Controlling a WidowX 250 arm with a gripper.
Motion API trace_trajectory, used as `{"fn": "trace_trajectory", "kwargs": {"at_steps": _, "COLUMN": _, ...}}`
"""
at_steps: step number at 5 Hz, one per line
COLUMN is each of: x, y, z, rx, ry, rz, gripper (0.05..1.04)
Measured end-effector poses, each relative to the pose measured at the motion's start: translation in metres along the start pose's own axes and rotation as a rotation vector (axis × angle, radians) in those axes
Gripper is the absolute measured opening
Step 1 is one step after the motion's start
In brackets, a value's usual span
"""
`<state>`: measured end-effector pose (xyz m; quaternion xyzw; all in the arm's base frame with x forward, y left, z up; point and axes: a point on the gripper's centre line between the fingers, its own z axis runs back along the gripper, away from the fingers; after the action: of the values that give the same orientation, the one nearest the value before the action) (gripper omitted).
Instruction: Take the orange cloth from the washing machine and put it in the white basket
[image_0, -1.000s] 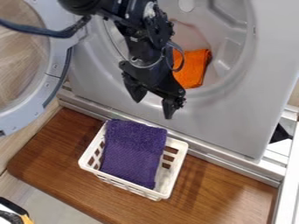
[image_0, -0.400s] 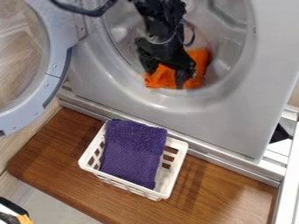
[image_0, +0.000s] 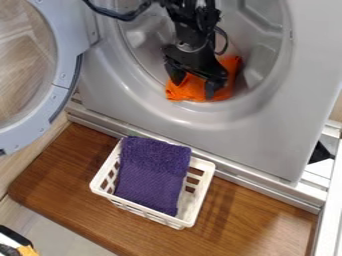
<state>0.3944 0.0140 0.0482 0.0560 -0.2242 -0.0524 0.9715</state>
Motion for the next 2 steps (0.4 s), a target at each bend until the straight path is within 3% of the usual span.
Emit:
{"fn": "trace_trajectory", "kwargs": {"at_steps": 1, "x": 0.0031, "y": 0.0013, "z": -0.0054, "rx": 0.008, "ry": 0.004, "rz": 0.011, "gripper": 0.950}}
{"fn": "trace_trajectory", "kwargs": {"at_steps": 2, "x": 0.0018, "y": 0.0042, "z": -0.0074, "rx": 0.029, "ry": 0.003, "rz": 0.067, "gripper": 0.650}}
